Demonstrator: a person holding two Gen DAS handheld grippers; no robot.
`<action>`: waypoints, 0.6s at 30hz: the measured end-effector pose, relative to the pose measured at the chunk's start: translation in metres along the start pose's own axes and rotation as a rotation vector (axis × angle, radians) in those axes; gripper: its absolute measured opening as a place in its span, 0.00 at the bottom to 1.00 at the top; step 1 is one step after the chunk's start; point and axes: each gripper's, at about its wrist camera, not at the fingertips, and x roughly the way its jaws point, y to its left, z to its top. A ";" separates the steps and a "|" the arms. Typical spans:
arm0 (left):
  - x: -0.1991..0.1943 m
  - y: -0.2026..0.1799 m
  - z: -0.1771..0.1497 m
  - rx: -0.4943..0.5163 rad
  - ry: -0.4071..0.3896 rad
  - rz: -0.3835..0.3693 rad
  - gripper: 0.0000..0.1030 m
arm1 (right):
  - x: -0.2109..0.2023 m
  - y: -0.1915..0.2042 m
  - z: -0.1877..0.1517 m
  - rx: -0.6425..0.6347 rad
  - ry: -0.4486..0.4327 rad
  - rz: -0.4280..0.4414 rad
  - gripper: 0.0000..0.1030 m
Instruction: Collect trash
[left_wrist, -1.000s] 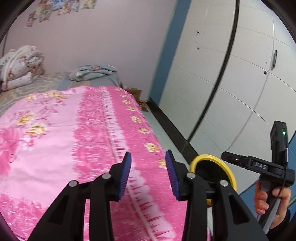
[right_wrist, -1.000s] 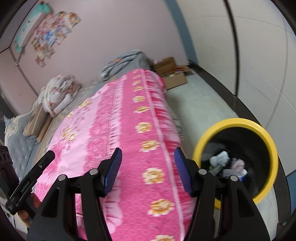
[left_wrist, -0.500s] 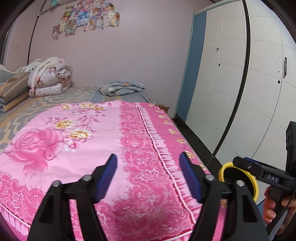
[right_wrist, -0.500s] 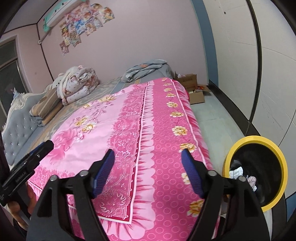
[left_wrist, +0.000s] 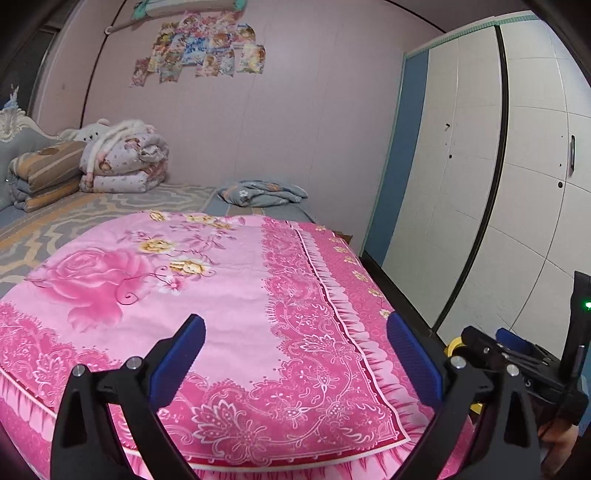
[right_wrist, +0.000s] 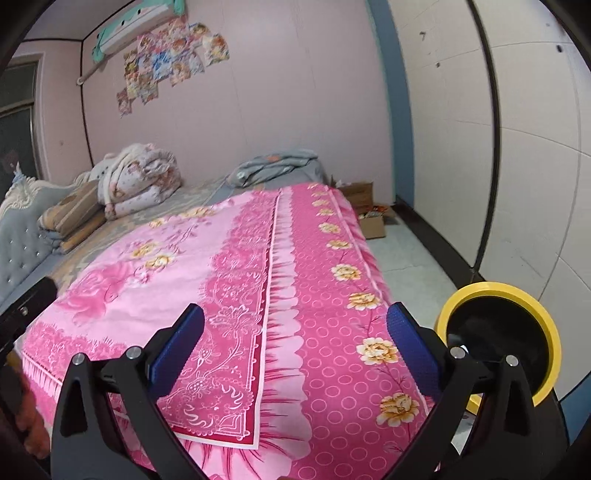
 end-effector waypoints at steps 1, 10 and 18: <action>-0.005 -0.001 -0.001 0.005 -0.009 0.001 0.92 | -0.003 0.000 -0.001 0.003 -0.011 -0.016 0.92; -0.054 -0.019 -0.004 0.040 -0.124 0.019 0.92 | -0.037 0.004 -0.003 -0.021 -0.097 -0.037 0.92; -0.070 -0.025 -0.004 0.033 -0.153 0.021 0.92 | -0.065 0.006 -0.002 -0.004 -0.159 -0.055 0.92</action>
